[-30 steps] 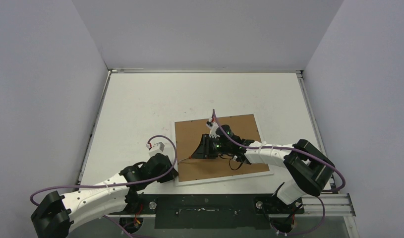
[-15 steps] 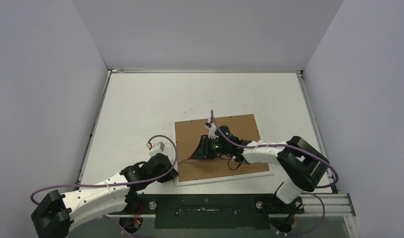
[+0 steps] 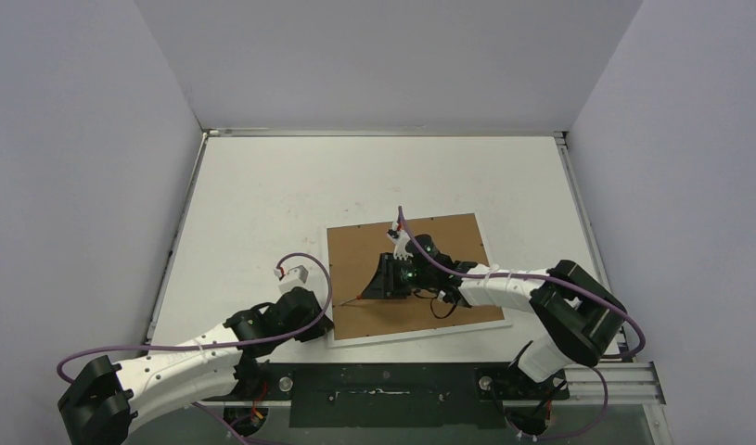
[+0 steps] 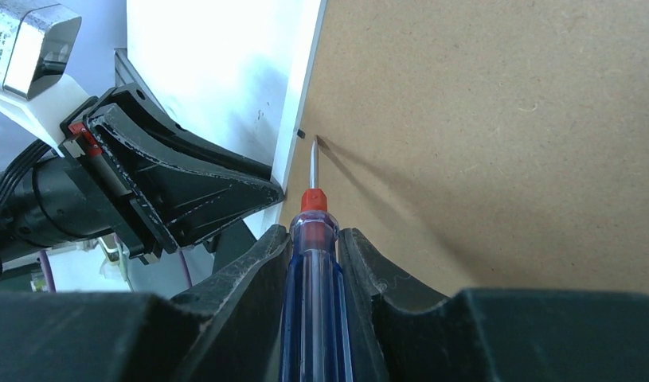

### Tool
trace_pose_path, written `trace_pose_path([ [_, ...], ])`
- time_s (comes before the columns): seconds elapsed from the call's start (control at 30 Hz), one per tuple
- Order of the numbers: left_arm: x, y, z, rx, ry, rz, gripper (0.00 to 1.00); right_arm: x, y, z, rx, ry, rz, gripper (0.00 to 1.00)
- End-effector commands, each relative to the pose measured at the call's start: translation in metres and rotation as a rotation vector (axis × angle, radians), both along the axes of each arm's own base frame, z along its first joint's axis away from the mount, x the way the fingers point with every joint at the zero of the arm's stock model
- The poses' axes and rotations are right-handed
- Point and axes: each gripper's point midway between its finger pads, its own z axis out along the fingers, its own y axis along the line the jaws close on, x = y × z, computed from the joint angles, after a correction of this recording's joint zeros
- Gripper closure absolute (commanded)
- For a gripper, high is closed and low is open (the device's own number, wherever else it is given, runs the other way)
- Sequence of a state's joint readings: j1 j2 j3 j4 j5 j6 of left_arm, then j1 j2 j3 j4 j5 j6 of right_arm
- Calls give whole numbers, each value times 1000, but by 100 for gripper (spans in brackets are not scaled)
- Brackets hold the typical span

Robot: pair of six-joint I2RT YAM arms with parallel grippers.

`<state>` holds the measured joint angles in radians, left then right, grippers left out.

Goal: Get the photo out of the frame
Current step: Release the photo frame item from the photo frame.

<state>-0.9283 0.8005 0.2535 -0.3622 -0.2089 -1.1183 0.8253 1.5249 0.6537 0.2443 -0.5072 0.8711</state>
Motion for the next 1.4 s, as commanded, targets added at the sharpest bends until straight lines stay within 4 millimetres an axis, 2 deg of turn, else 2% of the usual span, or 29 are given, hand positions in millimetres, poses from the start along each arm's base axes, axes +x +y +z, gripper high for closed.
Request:
trace_pose_path([
  [0.0, -15, 26, -26, 124, 58, -3, 100, -1, 2, 9, 32, -31, 21, 100],
  [0.3, -15, 26, -26, 120, 56, -6, 100, -1, 15, 3, 63, -9, 32, 100],
  [0.73, -15, 27, -25, 117, 48, -1, 100, -3, 9, 3, 25, -16, 39, 100],
  [1.37, -13, 28, -26, 134, 46, 3, 100, -7, 25, -3, 114, 66, 39, 100],
])
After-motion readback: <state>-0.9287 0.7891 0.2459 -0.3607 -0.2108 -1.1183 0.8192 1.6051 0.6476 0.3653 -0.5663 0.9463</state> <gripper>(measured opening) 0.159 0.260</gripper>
